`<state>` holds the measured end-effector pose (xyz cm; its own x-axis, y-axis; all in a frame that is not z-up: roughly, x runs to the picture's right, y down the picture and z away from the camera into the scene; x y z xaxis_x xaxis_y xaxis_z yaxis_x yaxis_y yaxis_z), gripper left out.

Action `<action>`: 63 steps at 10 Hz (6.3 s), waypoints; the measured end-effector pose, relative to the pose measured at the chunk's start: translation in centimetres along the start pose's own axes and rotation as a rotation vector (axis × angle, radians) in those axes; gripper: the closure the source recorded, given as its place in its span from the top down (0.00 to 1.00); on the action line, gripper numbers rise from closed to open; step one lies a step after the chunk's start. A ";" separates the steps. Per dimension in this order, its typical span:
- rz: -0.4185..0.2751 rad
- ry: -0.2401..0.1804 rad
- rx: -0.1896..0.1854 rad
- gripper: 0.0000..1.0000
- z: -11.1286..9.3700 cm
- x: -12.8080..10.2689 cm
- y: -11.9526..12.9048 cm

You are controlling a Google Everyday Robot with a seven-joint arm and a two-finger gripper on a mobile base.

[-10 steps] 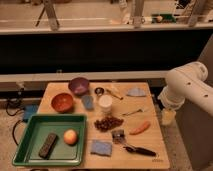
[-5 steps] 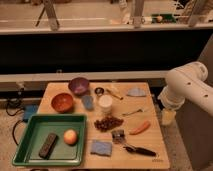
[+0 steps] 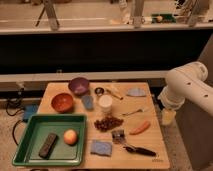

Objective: Place banana in paper cup

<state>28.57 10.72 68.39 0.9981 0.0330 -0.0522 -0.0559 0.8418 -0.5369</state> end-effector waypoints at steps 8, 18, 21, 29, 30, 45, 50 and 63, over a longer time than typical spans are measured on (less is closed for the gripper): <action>-0.060 -0.010 0.025 0.80 -0.4 -2.5 -3.2; -0.131 -0.051 0.060 0.80 0.1 -5.6 -7.6; -0.147 -0.077 0.067 0.80 0.4 -6.7 -9.0; -0.194 -0.121 0.085 0.80 1.5 -8.9 -12.6; -0.205 -0.126 0.086 0.80 1.6 -9.4 -12.9; -0.331 -0.177 0.091 0.80 4.8 -14.3 -15.7; -0.374 -0.189 0.093 0.80 5.9 -16.2 -16.5; -0.448 -0.244 0.078 0.80 9.7 -19.3 -18.4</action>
<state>10.63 -0.15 87.46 0.9011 -0.2235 0.3716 0.3717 0.8394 -0.3965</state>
